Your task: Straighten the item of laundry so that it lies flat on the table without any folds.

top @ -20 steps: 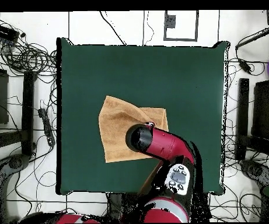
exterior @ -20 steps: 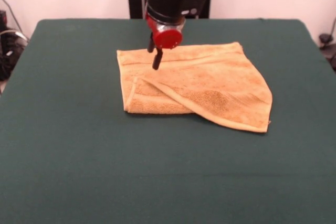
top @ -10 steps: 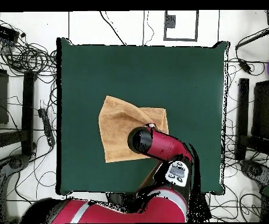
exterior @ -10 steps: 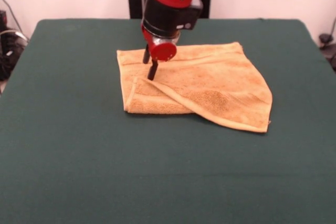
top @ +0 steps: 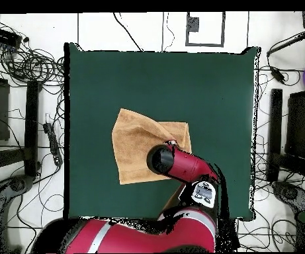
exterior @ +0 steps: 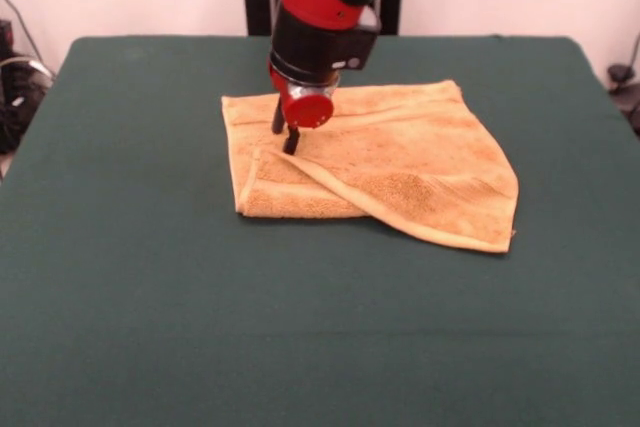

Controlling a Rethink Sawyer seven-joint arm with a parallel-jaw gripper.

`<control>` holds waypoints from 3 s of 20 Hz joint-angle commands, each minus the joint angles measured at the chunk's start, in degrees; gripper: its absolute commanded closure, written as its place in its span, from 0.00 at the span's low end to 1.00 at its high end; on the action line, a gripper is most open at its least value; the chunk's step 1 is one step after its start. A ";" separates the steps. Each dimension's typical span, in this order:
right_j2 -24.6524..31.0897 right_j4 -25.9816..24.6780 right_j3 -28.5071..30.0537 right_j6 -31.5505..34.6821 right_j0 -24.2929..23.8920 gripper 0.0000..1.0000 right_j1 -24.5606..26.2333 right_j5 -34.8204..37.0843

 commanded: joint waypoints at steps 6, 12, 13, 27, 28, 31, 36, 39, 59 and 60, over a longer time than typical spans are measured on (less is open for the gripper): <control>4.10 2.53 3.69 7.34 2.89 0.00 -1.76 3.78; 0.48 2.28 4.27 7.49 6.18 0.00 -7.40 15.41; -0.02 2.04 3.91 7.35 6.51 0.00 -7.76 16.27; -2.56 -4.21 -8.96 -0.47 5.53 0.00 -5.56 16.82; -2.08 -4.57 -9.21 -0.77 4.96 0.00 -5.10 15.90; -1.18 -5.90 -10.21 -1.01 3.78 0.00 -3.76 13.17; -1.27 -8.42 -12.48 -0.44 3.22 0.00 -1.81 10.59; 0.39 -8.59 -12.21 -0.12 2.03 0.00 -1.21 9.03; 0.41 10.88 -1.60 18.62 9.14 0.00 1.18 11.06; -0.11 11.37 -1.75 18.38 9.87 0.00 1.55 11.13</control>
